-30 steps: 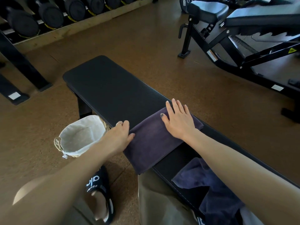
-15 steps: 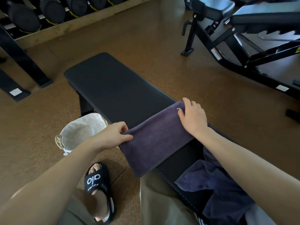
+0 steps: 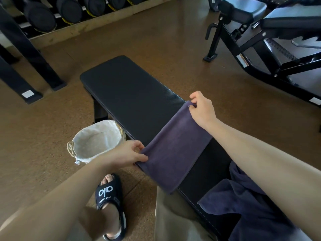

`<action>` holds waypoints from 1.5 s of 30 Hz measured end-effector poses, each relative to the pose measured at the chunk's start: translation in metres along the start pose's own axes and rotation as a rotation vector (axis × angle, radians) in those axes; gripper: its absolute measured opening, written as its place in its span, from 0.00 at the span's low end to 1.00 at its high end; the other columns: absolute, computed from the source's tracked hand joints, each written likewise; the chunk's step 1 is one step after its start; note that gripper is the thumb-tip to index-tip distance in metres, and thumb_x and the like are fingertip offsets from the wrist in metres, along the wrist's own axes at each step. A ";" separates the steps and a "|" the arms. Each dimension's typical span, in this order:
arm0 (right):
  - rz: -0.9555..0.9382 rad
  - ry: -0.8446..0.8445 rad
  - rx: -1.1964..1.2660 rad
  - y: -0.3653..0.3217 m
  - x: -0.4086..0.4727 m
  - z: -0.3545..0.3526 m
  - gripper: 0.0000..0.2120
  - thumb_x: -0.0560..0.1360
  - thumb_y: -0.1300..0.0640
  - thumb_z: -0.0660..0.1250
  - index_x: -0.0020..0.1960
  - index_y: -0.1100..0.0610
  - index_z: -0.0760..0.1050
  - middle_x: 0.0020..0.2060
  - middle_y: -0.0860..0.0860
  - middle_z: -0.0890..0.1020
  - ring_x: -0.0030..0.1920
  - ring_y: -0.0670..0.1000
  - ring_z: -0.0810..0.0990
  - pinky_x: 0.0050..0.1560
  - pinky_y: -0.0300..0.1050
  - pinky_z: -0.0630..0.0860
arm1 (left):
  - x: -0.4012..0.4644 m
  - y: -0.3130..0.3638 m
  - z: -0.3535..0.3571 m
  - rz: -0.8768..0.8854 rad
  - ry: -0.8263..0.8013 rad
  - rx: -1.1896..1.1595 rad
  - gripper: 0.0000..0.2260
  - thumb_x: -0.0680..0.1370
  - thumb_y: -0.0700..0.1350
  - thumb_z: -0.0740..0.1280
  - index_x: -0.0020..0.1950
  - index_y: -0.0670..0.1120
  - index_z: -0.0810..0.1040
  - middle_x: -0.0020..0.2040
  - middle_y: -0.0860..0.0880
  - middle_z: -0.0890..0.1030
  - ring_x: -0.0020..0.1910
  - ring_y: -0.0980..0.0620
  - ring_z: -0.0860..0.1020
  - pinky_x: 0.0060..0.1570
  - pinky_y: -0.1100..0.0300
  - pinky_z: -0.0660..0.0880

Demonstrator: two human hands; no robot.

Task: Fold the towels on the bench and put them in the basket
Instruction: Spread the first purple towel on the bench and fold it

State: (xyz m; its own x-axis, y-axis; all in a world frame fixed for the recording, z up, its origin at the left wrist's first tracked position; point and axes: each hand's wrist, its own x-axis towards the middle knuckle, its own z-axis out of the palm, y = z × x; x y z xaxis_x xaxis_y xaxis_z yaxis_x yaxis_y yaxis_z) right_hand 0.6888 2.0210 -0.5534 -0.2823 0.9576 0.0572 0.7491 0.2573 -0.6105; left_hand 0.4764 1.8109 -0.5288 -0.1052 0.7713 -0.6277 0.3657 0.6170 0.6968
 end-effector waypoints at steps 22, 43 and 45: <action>-0.618 -0.233 -0.007 -0.074 -0.017 0.043 0.13 0.77 0.60 0.68 0.61 0.54 0.77 0.57 0.49 0.80 0.57 0.52 0.77 0.59 0.51 0.76 | -0.009 0.011 0.013 0.055 0.336 0.795 0.26 0.77 0.72 0.58 0.49 0.49 0.70 0.43 0.52 0.80 0.45 0.47 0.82 0.41 0.52 0.75; -1.152 -0.193 -0.497 0.032 -0.091 -0.001 0.18 0.78 0.51 0.73 0.65 0.58 0.80 0.64 0.57 0.81 0.65 0.56 0.81 0.65 0.52 0.78 | -0.005 -0.021 0.034 0.883 0.299 1.347 0.14 0.76 0.46 0.64 0.60 0.44 0.74 0.60 0.43 0.76 0.58 0.43 0.76 0.63 0.49 0.75; -1.207 -0.167 -0.510 0.029 -0.088 -0.002 0.15 0.78 0.52 0.72 0.61 0.58 0.82 0.61 0.56 0.83 0.62 0.55 0.82 0.65 0.51 0.78 | -0.011 -0.017 0.037 0.907 0.294 1.348 0.06 0.75 0.41 0.65 0.52 0.44 0.73 0.50 0.45 0.76 0.47 0.45 0.76 0.52 0.51 0.78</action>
State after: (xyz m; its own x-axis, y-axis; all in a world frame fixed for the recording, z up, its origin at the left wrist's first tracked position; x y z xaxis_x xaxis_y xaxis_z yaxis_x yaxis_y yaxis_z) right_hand 0.7361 1.9444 -0.5744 -0.9698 0.0755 0.2320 0.1059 0.9869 0.1214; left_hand 0.5058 1.7866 -0.5468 0.4746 0.8800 -0.0171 0.8743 -0.4736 -0.1064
